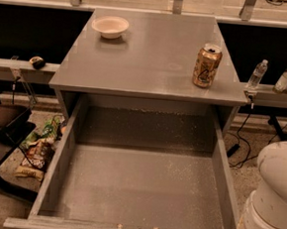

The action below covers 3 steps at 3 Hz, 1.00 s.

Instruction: Open top drawer

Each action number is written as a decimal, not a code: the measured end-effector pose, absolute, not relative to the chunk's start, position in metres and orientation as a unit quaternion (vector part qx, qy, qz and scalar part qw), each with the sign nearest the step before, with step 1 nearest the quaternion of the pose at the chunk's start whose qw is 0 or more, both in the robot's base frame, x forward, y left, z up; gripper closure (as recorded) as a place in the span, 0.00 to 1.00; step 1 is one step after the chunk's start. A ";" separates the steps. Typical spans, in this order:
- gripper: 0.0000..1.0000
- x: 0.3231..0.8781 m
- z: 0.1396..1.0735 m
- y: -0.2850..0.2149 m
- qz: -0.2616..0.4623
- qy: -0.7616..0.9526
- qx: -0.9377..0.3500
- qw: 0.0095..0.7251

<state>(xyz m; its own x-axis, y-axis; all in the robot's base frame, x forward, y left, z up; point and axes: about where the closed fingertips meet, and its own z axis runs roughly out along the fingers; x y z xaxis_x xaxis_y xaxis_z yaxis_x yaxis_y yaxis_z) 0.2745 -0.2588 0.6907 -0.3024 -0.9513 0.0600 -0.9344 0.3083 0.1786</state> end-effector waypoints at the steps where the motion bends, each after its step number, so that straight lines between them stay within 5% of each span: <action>1: 0.52 0.274 0.691 -0.259 -0.055 -0.805 0.586 0.077; 2: 0.21 0.275 0.693 -0.259 -0.053 -0.806 0.585 0.076; 3: 0.01 0.275 0.694 -0.259 -0.052 -0.806 0.585 0.076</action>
Offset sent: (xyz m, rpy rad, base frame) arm 0.0000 0.0000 0.0000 0.0000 0.0000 0.0000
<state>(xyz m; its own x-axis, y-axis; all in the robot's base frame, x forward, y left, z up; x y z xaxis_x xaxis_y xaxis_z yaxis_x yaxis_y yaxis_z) 0.2747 -0.2591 0.6945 -0.3046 -0.9505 0.0611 -0.9348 0.3107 0.1723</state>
